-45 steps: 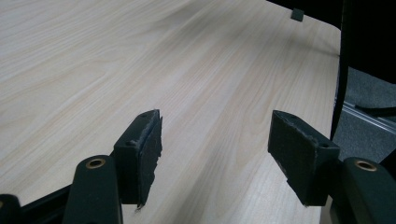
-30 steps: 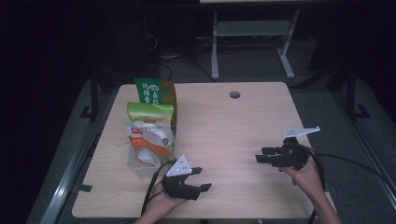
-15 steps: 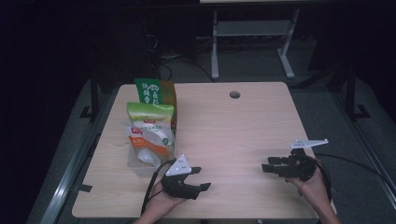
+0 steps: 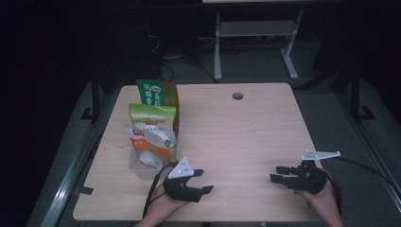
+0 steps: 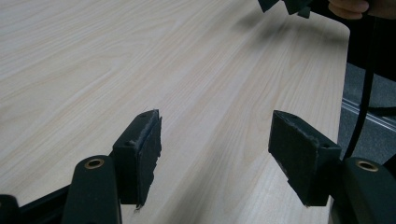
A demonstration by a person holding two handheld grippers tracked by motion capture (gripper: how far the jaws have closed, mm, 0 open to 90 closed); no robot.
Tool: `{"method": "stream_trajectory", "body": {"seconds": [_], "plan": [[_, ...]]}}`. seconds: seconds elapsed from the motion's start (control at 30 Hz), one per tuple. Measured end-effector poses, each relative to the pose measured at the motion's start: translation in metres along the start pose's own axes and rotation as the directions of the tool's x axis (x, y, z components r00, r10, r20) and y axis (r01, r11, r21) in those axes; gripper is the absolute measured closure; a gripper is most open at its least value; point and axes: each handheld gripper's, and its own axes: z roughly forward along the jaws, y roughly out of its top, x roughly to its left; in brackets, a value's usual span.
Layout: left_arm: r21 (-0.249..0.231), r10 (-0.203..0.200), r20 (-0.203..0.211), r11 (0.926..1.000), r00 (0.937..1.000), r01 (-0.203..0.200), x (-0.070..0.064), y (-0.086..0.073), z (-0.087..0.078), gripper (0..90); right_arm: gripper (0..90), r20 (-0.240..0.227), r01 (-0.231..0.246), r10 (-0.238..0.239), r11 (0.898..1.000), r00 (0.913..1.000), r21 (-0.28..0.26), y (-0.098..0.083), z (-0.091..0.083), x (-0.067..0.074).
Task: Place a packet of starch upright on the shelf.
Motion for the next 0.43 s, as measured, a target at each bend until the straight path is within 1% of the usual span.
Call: {"method": "stream_trajectory", "body": {"seconds": [0.23,0.3,0.33,0.43], "plan": [[0.004,0.003,0.003,1.0,1.0,-0.003,-0.002,-0.001,0.001,33.3,40.4,0.007,-0.001,0.001,1.0,1.0,-0.018,-0.009,-0.004,0.003],[0.005,0.002,0.005,1.0,1.0,-0.002,-0.002,-0.001,0.0,33.2,40.4,0.008,-0.001,0.001,0.999,1.0,-0.033,-0.012,-0.005,0.004],[0.004,0.003,0.008,1.0,1.0,-0.003,-0.003,-0.001,0.0,33.2,40.3,0.001,-0.008,0.008,0.999,1.0,-0.042,-0.014,-0.006,0.005],[0.004,0.007,0.016,1.0,0.9999,-0.007,-0.004,-0.001,0.0,33.1,39.8,0.006,-0.002,0.002,0.999,1.0,-0.054,-0.016,-0.008,0.007]]}}
